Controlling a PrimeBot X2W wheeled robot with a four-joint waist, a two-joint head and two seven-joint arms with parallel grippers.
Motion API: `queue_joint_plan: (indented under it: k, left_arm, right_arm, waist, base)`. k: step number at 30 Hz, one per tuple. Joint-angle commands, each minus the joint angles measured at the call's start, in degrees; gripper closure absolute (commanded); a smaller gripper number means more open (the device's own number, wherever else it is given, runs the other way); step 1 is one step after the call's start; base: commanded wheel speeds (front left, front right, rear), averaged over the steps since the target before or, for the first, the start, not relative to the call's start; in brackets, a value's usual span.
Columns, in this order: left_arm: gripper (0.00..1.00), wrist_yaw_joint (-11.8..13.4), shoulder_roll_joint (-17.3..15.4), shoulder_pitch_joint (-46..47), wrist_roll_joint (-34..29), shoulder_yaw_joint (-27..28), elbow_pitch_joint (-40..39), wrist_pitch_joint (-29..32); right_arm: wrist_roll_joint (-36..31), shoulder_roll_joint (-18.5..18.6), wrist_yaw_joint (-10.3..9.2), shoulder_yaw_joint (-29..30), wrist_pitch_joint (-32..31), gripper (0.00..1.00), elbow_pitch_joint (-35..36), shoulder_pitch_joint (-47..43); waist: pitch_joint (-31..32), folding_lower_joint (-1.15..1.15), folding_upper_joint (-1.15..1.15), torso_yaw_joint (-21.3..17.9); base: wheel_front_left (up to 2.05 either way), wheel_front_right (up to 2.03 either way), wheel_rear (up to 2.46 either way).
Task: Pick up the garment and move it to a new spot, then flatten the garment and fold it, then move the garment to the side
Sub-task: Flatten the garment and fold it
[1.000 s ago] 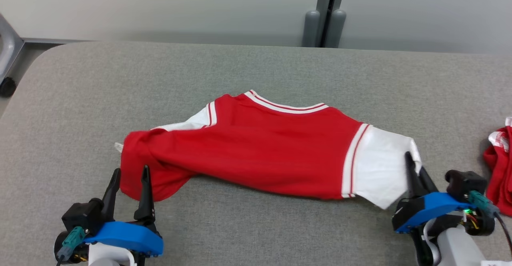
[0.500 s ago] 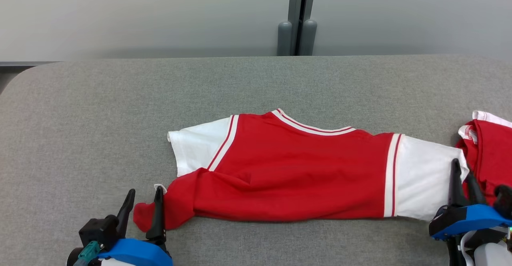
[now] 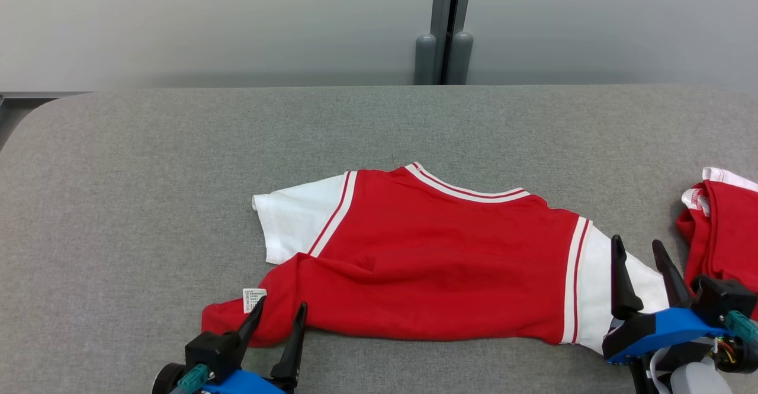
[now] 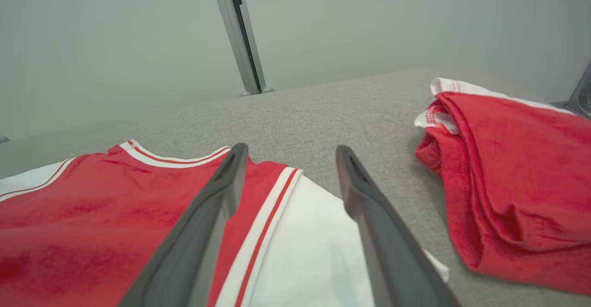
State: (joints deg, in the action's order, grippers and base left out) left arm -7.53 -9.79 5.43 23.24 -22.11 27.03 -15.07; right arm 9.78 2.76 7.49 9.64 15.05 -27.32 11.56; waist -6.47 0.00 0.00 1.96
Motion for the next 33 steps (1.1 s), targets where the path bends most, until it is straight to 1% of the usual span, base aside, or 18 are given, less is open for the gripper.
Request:
queue_joint_plan:
  k: [1, 2, 3, 4, 5, 6, 8, 10, 14, 18, 22, 26, 30, 33]
  left_arm:
    - [0.00, 0.09, -0.57, 1.14, 0.27, -0.36, 1.33, -0.10]
    - [0.30, 0.09, -0.75, 1.54, -0.11, -0.53, 2.36, -0.10]
    - [0.63, 0.08, -0.75, 2.07, -0.55, -0.30, 3.28, -0.10]
    - [0.63, 0.08, -0.75, 2.07, -0.55, -0.30, 3.28, -0.10]
    - [0.80, 0.08, -0.72, 2.54, -1.07, 0.01, 4.01, -0.11]
    - [1.00, 0.08, -0.53, 2.79, -1.24, 0.14, 4.67, -0.10]
    - [1.00, 0.08, -0.42, 3.66, -1.81, 0.34, 4.51, -0.11]
    - [1.00, 0.09, -0.52, 4.35, -2.52, 1.11, 1.68, -0.10]
    - [1.00, 0.08, -0.60, 4.77, -5.24, 1.94, -8.80, -0.11]
    - [1.00, 0.09, -0.83, 5.93, -7.40, 0.31, -19.05, -0.10]
    - [1.00, 0.09, -1.56, 7.55, -8.19, -2.11, -24.50, -0.10]
    - [1.00, 0.08, -2.28, 8.35, -7.85, -2.27, -25.47, -0.10]
    - [1.00, 0.09, -3.71, 10.61, -7.92, 0.50, -21.29, -0.11]
    - [1.00, 0.08, -5.79, 13.34, -8.62, 3.65, -16.72, -0.10]
  right_arm:
    - [0.47, 0.28, 0.01, -0.33, 0.15, 0.00, -0.39, -0.67]
    - [0.48, 0.28, 0.02, -0.50, 0.14, 0.00, -0.49, -0.68]
    - [0.54, 0.28, 0.01, -0.62, 0.15, 0.00, -0.58, -0.66]
    - [0.54, 0.28, 0.01, -0.62, 0.15, 0.00, -0.58, -0.66]
    - [0.56, 0.28, 0.01, -0.71, 0.14, 0.00, -0.69, -0.65]
    - [0.59, 0.28, 0.01, -0.81, 0.15, 0.00, -0.79, -0.64]
    - [0.69, 0.28, 0.01, -0.94, 0.14, 0.00, -1.00, -0.65]
    - [1.08, 0.28, 0.02, -1.07, 0.14, 0.00, -1.12, -0.74]
    - [1.70, 0.27, 0.01, -1.26, 0.14, 0.00, -1.48, -1.23]
    - [2.31, 0.28, 0.01, -1.71, 0.14, 0.00, -2.21, -1.80]
    - [2.76, 0.26, 0.01, -2.50, 0.14, 0.00, -2.79, -1.65]
    - [2.99, 0.28, 0.01, -3.30, 0.14, 0.00, -2.77, -0.94]
    - [3.01, 0.26, 0.02, -4.82, 0.14, 0.00, -2.22, 0.37]
    - [3.13, 0.28, 0.01, -6.22, 0.14, 0.00, -1.54, 1.15]
  waist:
    - [0.10, 0.00, 0.00, 0.05]
    - [0.18, 0.00, 0.00, 0.07]
    - [0.21, 0.00, 0.00, 0.09]
    - [0.21, 0.00, 0.00, 0.09]
    - [0.27, 0.00, 0.00, 0.11]
    - [0.35, 0.00, 0.00, 0.14]
    - [0.62, 0.00, 0.00, 0.22]
    - [0.85, 0.00, 0.00, 0.32]
    - [1.52, 0.00, 0.00, 0.83]
    - [2.10, 0.00, 0.00, 1.24]
    - [1.95, 0.00, 0.00, 1.14]
    - [0.58, 0.00, 0.00, 0.18]
    - [-1.99, 0.00, 0.00, -1.85]
    - [-4.48, 0.00, 0.00, -3.89]
  base:
    - [0.00, 0.00, 0.00]
    - [0.00, 0.00, 0.00]
    - [0.00, 0.00, 0.00]
    - [0.00, 0.00, 0.00]
    - [0.00, 0.00, 0.00]
    - [0.00, 0.00, 0.00]
    - [0.00, 0.00, 0.00]
    - [0.00, 0.00, 0.00]
    - [0.00, 0.00, 0.00]
    - [0.00, 0.00, 0.00]
    - [0.00, 0.00, 0.00]
    - [0.00, 0.00, 0.00]
    - [0.00, 0.00, 0.00]
    - [0.00, 0.00, 0.00]
